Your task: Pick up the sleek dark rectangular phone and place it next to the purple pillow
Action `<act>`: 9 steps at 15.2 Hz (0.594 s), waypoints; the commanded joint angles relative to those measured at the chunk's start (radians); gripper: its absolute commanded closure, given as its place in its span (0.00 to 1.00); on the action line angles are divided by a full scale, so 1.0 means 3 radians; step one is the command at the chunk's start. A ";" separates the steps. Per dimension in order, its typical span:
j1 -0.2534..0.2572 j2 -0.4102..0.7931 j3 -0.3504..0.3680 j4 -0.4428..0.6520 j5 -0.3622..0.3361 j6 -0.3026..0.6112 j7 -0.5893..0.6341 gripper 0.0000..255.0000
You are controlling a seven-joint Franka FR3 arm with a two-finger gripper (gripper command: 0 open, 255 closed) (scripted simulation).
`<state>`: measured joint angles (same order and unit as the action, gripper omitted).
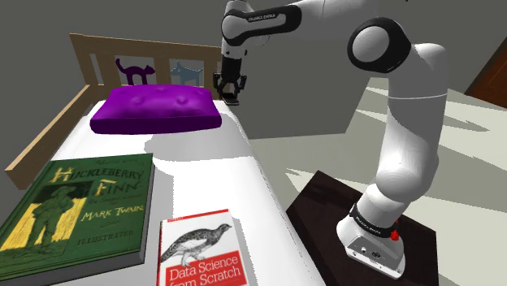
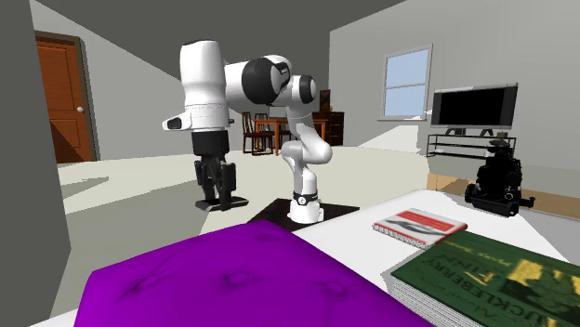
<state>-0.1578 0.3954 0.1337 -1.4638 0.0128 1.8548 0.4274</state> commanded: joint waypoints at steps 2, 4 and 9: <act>-0.0002 0.0013 -0.0002 -0.0115 0.0000 0.0130 -0.0006 1.00; -0.0003 0.0029 -0.0003 -0.0182 -0.0002 0.0212 -0.0008 1.00; -0.0002 0.0080 -0.0006 -0.0331 -0.0006 0.0413 -0.0014 1.00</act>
<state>-0.1589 0.4164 0.1319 -1.5543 0.0113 1.9660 0.4230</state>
